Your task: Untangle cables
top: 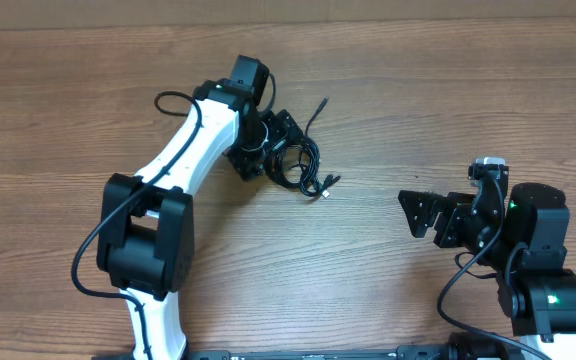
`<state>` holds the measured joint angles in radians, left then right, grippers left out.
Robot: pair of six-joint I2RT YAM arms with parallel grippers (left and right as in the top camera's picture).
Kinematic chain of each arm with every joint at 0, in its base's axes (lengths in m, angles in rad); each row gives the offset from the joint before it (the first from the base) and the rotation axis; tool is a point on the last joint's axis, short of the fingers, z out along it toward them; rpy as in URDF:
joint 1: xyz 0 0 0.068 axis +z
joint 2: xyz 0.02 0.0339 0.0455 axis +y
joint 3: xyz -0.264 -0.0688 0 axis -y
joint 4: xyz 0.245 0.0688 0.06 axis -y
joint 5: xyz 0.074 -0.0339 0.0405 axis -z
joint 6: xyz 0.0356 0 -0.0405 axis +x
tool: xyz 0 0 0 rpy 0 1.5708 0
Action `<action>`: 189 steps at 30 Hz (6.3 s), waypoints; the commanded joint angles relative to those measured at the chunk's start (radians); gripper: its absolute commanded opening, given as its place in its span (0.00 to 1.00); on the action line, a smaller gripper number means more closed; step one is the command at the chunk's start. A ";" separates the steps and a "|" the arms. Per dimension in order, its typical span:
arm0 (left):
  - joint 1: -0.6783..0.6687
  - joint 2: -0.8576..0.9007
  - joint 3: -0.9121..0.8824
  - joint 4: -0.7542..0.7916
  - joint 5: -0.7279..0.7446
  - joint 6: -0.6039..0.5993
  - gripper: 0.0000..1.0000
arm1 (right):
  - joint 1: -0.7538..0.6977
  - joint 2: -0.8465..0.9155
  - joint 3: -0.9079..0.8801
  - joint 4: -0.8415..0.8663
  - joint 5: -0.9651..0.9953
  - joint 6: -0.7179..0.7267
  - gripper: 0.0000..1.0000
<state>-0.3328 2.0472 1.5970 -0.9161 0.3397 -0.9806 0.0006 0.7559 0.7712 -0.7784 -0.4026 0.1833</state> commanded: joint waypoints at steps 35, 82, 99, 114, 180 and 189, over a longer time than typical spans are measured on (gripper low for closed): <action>-0.093 0.035 -0.105 0.114 -0.166 -0.261 0.54 | 0.002 -0.002 0.020 -0.013 0.036 0.002 1.00; -0.163 -0.287 0.423 -0.342 -0.646 0.724 0.04 | 0.002 0.232 0.020 0.076 0.007 -0.002 0.92; -0.200 -0.082 0.454 -0.338 -0.599 0.764 1.00 | 0.002 0.232 0.020 0.074 0.005 -0.002 1.00; -0.068 -0.137 1.041 -0.686 -0.552 0.502 1.00 | 0.504 0.392 0.020 0.417 0.089 -0.043 0.98; -0.021 -0.322 1.056 -0.773 -0.303 0.735 1.00 | 0.799 1.155 0.287 1.043 0.275 0.882 1.00; -0.021 -0.327 1.056 -0.773 -0.306 0.758 1.00 | 0.805 1.186 0.287 1.067 0.298 0.845 0.22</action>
<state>-0.3527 1.7344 2.6396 -1.6875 0.0269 -0.2508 0.8059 1.9354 1.0344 0.2871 -0.1196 1.0657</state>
